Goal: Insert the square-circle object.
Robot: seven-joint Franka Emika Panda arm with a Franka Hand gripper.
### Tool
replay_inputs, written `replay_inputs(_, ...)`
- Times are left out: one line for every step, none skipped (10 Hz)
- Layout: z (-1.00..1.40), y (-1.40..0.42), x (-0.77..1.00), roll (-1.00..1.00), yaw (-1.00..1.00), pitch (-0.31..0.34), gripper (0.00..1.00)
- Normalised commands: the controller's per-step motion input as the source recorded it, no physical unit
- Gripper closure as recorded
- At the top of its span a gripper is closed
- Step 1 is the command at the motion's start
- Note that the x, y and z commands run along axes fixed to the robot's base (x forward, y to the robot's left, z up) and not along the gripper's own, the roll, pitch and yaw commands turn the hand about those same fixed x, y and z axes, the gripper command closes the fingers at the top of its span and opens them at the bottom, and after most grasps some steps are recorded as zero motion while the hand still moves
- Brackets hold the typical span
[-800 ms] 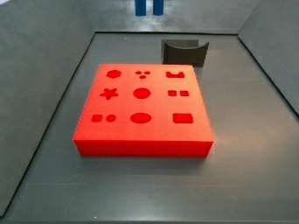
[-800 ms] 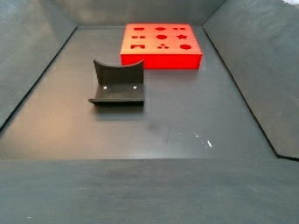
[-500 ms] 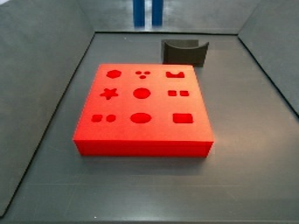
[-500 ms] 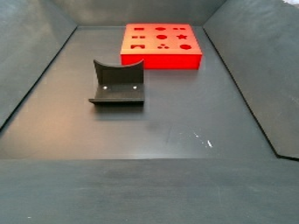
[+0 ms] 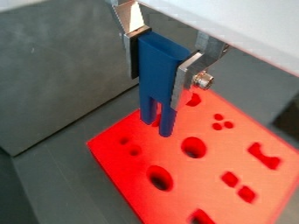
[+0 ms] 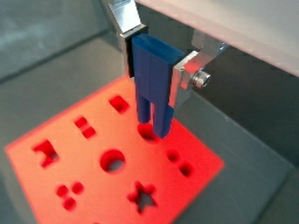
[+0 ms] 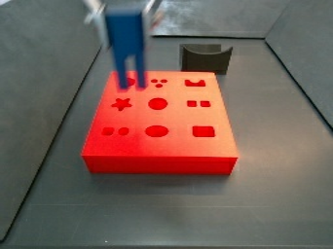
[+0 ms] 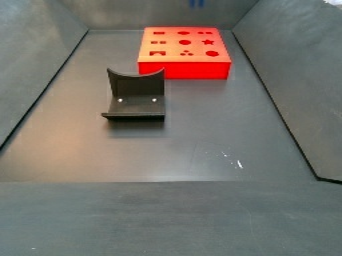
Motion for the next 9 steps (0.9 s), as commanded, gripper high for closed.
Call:
replay_inputs(-0.83, -0.05, -0.42, -0.02, -0.09, -0.06, 1.0)
replay_inputs(-0.61, -0.27, -0.08, 0.01, -0.03, -0.044, 1.0)
replay_inputs(-0.54, -0.32, 0.0, 0.12, -0.09, 0.0, 1.0)
replay_inputs(-0.48, -0.28, 0.0, 0.08, -0.05, 0.0, 1.0)
replay_inputs(-0.31, -0.15, 0.0, 0.08, -0.06, 0.024, 1.0)
replay_inputs(-0.17, -0.05, 0.0, 0.13, -0.05, 0.057, 1.0)
replay_inputs(-0.12, -0.04, 0.0, 0.17, -0.07, 0.066, 1.0)
replay_inputs(-0.1, -0.02, 0.0, 0.14, -0.03, 0.079, 1.0)
replay_inputs(-0.13, -0.04, 0.0, 0.15, -0.01, 0.073, 1.0)
